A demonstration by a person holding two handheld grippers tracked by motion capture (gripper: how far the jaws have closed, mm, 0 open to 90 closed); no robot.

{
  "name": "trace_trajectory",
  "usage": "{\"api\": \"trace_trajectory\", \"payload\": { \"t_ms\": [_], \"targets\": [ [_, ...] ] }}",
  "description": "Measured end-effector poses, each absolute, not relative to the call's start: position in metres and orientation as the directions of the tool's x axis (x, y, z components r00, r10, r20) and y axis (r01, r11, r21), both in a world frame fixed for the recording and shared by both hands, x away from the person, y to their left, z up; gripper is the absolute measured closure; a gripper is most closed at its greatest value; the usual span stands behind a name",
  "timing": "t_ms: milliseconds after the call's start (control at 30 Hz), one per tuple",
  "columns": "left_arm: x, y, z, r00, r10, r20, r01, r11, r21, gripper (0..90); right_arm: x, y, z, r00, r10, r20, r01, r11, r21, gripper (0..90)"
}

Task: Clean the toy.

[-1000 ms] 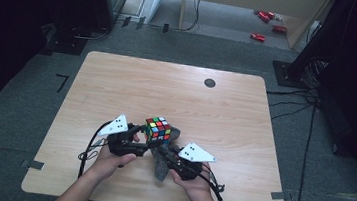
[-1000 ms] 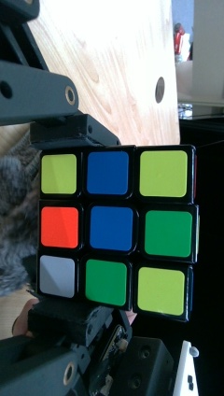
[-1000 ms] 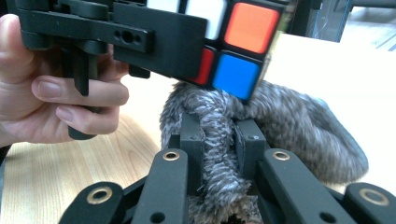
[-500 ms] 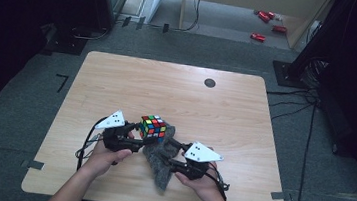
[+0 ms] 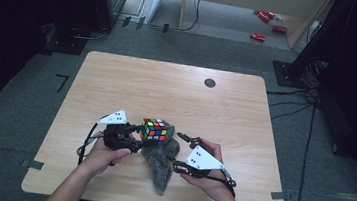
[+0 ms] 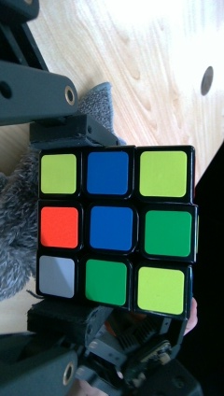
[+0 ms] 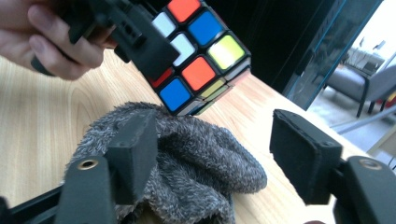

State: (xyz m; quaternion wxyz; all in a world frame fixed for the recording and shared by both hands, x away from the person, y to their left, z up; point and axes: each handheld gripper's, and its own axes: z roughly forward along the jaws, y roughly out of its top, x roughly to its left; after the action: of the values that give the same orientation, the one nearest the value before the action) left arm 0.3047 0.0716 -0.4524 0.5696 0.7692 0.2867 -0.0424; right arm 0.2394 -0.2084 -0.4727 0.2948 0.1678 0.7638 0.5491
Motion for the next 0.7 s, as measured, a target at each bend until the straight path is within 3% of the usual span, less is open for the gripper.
{"api": "trace_trajectory", "payload": {
  "t_ms": [400, 700],
  "targets": [
    [0.3, 0.065, -0.442, 0.845, 0.328, -0.422, 0.506, -0.236, 0.83, 35.3, 0.234, -0.199, -0.471, -0.736, 0.541, -0.408, -0.205, 0.397, 0.895, 25.2],
    [0.3, 0.061, -0.445, 0.844, 0.307, -0.44, 0.52, -0.267, 0.812, 35.3, 0.233, -0.197, -0.472, -0.722, 0.523, -0.454, -0.261, 0.402, 0.878, 23.2]
  ]
}}
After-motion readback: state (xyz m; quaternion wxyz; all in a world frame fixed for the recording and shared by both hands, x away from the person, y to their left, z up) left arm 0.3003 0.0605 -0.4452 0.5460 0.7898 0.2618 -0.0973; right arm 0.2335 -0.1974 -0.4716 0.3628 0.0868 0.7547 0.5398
